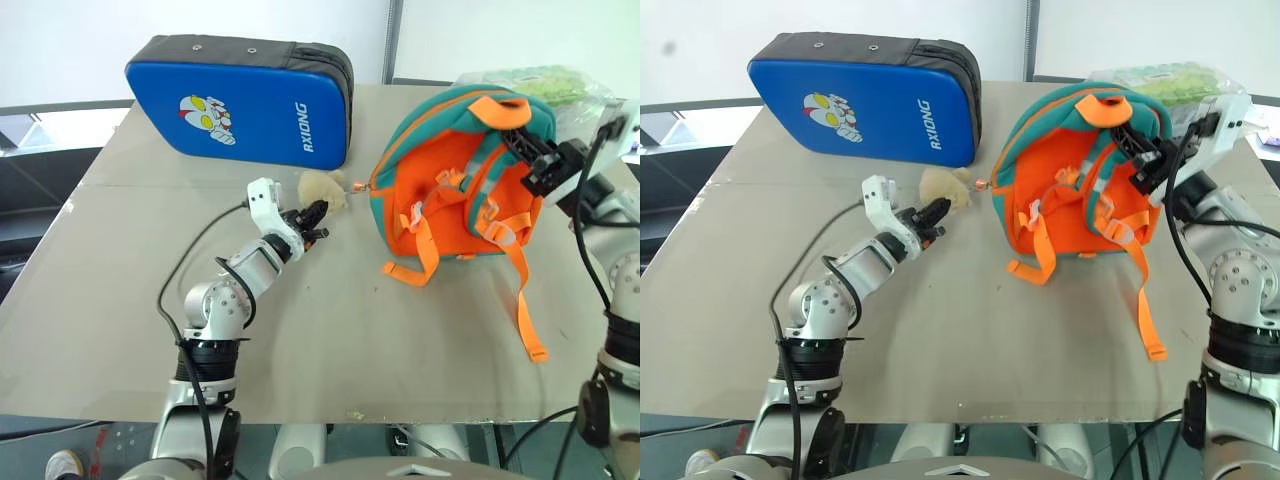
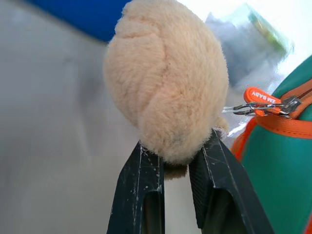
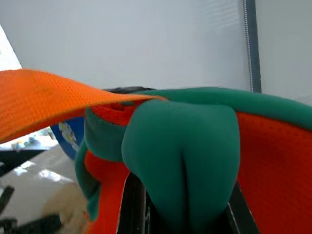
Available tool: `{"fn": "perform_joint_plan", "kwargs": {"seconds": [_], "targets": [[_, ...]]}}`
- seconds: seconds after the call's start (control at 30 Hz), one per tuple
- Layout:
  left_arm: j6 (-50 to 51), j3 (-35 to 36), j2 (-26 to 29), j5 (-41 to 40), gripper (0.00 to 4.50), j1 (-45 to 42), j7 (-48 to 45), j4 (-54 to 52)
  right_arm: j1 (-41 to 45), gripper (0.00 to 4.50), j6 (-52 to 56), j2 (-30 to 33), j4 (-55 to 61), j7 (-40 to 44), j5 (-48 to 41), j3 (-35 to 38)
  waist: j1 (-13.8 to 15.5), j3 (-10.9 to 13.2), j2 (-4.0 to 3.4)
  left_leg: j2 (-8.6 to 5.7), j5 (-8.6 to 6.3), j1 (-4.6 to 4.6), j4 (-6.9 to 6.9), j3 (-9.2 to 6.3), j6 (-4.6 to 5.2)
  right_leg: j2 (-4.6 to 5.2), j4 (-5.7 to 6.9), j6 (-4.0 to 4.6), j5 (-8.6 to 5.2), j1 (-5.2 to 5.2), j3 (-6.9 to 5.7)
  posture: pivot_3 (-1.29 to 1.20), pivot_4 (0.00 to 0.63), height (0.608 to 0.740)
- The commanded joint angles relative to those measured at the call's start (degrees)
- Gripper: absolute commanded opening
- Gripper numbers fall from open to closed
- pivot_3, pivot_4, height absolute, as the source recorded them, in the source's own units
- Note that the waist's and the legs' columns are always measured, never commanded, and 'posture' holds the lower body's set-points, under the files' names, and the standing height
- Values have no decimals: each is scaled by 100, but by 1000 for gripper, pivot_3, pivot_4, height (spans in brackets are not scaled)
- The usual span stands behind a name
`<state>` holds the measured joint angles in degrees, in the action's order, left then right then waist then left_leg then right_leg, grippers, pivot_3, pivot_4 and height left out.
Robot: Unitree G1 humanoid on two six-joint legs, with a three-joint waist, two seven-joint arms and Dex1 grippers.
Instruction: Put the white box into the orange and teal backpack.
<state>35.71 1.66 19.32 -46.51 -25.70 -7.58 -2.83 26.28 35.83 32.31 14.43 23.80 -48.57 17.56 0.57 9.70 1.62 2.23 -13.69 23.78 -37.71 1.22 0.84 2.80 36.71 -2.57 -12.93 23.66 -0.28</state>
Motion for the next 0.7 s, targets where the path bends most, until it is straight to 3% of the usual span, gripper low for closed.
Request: {"fn": "perform_joint_plan", "kwargs": {"seconds": [0.03, 0.07, 0.13, 0.17, 0.27, 0.37, 0.57, 0.7], "targets": [[-358, -458, 366, 737, 137, 179, -965, -288, -360, 1014, -77, 228, 386, 310, 292, -146, -10, 0, 0, 0, 0, -3, 2, 2, 0, 0, 0, 0, 0, 0, 2, 0, 150, 740], [-457, -562, 469, 890, 137, 270, -1220, -354, -487, 1614, -79, 317, 457, 424, 383, -223, -10, 0, -1, 0, 0, -3, 4, 1, 0, 0, 1, 0, 0, 0, 2, 0, 150, 740], [-524, -566, 570, 961, 1177, 461, -1565, -495, -767, 2621, -132, 554, 569, 673, 668, -397, -7, 0, -1, 1, 0, -7, 15, 1, 0, 0, 2, 2, -1, 2, 1, 0, 150, 740], [-513, -512, 621, 947, 1367, 560, -1689, -580, -898, 2965, -139, 654, 618, 772, 744, -418, 2, 0, -1, 1, 0, -7, 15, 0, 0, 0, 2, 2, -1, 4, 1, 0, 150, 740], [-499, -324, 826, 957, 2817, 892, -1995, -863, -1241, 4375, 3, 891, 795, 974, 701, -271, 3, 0, -1, 2, 0, -7, 15, -2, 0, 0, 2, 2, -2, 4, -1, 0, 150, 740], [-564, -68, 1113, 974, 4372, 1301, -2307, -1140, -1729, 4500, 154, 1193, 1067, 1203, 661, -112, 8, 0, -1, 4, 0, -7, 16, -3, 0, 1, 2, 2, -3, 4, 0, 0, 150, 740], [-740, 541, 1611, 814, 4446, 2408, -3044, -1721, -2733, 4500, 218, 1536, 1771, 1898, 261, 269, 11, 1, -2, 6, 0, -7, 20, 0, 0, 4, -3, 10, -8, 5, 1, 0, 150, 740], [-970, 772, 1720, 853, 4446, 2963, -3470, -1899, -2549, 4500, 21, 1402, 1654, 1671, 501, 251, 8, 1, -2, 7, 0, -12, 18, 1, 0, 4, -2, 21, -18, 5, 1, 0, 150, 740]]}}
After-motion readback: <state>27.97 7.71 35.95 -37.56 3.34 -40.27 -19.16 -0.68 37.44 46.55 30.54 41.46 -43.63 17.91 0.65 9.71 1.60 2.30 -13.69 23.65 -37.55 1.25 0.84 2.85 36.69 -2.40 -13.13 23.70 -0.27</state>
